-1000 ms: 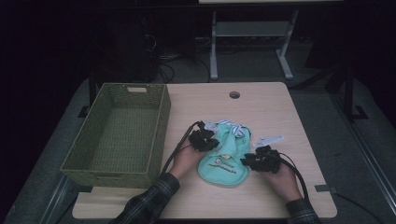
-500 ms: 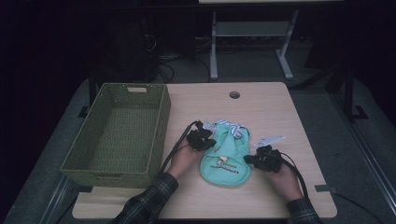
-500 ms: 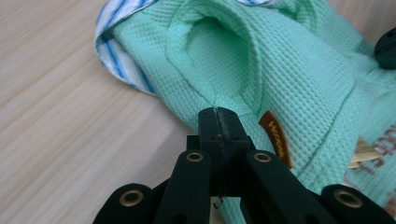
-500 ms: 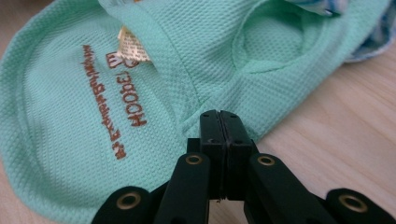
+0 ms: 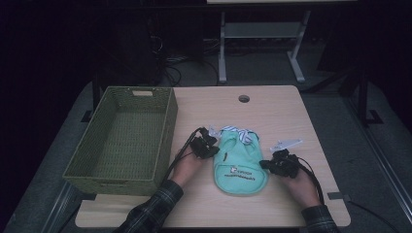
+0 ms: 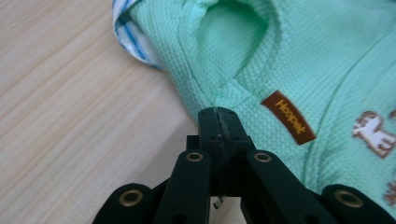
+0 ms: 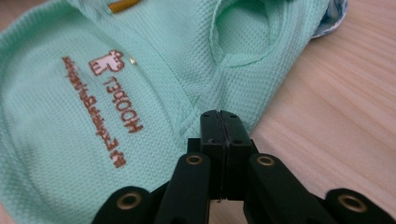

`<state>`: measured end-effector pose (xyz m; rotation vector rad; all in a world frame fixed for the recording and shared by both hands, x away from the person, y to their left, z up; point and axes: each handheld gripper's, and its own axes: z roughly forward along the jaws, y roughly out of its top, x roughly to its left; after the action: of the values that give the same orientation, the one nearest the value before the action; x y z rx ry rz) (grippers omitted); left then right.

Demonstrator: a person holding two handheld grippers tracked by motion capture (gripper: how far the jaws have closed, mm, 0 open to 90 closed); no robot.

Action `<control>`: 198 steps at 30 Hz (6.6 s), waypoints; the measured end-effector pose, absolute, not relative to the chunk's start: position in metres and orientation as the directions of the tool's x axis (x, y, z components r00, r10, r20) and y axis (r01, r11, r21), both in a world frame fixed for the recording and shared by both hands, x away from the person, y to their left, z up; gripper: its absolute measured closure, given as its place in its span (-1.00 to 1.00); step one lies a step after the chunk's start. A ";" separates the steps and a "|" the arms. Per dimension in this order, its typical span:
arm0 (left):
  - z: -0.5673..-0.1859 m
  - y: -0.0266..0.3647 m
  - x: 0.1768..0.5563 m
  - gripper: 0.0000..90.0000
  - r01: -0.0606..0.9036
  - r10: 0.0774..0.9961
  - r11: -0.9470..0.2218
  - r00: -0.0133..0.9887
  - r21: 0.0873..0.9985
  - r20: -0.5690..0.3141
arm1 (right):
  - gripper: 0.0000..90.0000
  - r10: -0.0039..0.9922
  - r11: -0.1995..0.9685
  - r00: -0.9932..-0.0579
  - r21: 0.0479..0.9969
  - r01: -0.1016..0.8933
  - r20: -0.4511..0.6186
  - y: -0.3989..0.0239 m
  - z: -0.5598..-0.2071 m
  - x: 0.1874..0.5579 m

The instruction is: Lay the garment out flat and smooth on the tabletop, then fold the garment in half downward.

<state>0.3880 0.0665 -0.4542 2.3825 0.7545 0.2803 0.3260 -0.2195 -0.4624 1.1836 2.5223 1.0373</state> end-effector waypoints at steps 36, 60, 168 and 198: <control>-0.456 0.058 0.369 0.99 0.435 0.518 -0.669 0.854 0.603 -0.042 | 1.00 0.724 0.450 -0.678 0.656 0.605 0.128 -0.216 -0.468 0.349; -0.454 0.072 0.327 0.99 0.408 0.448 -0.717 0.891 0.565 -0.075 | 1.00 0.659 0.507 -0.735 0.629 0.589 0.156 -0.210 -0.465 0.298; -0.445 0.063 0.409 0.92 0.454 0.525 -0.619 0.846 0.641 -0.092 | 0.92 0.692 0.449 -0.703 0.667 0.594 0.160 -0.207 -0.463 0.390; -0.362 0.076 0.379 0.93 0.274 0.523 -0.496 0.852 0.824 0.031 | 0.92 0.691 0.365 -0.722 0.844 0.392 0.037 -0.218 -0.384 0.360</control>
<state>0.3789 0.0764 -0.3624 2.1157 0.5789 0.3466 0.3597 -0.2177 -0.3843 0.9535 2.3066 1.2919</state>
